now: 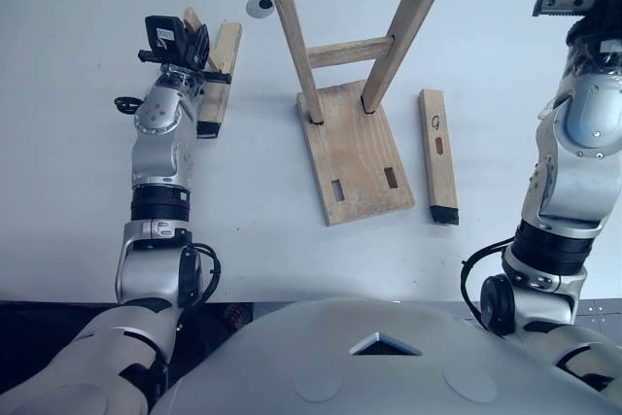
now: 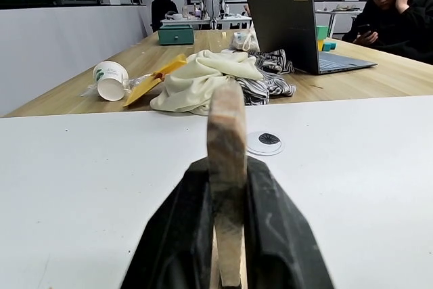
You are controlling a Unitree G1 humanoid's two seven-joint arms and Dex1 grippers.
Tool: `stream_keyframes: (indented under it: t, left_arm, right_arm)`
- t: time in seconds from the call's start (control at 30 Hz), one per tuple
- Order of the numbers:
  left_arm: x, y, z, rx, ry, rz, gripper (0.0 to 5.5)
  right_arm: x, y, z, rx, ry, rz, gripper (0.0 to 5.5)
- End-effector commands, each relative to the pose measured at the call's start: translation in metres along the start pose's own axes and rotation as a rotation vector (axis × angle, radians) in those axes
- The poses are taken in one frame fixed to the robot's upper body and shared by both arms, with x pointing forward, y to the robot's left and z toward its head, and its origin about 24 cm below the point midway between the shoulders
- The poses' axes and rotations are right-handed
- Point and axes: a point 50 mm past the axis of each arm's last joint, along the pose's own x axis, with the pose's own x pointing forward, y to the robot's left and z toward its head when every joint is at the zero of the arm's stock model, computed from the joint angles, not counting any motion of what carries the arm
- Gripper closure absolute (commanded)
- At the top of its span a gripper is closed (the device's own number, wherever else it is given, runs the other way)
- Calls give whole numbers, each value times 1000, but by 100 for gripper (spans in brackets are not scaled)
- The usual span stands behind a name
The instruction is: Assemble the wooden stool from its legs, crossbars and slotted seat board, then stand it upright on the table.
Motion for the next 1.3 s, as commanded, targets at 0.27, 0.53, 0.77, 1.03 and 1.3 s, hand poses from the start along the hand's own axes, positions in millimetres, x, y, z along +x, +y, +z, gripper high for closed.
stream_keyframes:
  t: [0.27, 0.53, 0.77, 1.03, 1.3]
  left_arm:
    - [-16, -64, -80, -136, 300, 13, 513]
    - [-17, -67, -83, -101, 310, 1, 513]
    - [-9, -64, -66, -104, 294, -7, 417]
    - [-17, -58, -20, -89, 236, -29, 364]
    - [-38, -50, 5, -68, 332, -74, 364]
  right_arm:
    - [38, -3, 11, 16, -50, 131, 550]
    - [41, 1, 10, 5, -55, 161, 550]
    - [43, 1, 9, 7, -57, 156, 550]
    - [38, 2, 9, -3, -60, 154, 550]
    - [31, 0, 5, -2, -46, 131, 550]
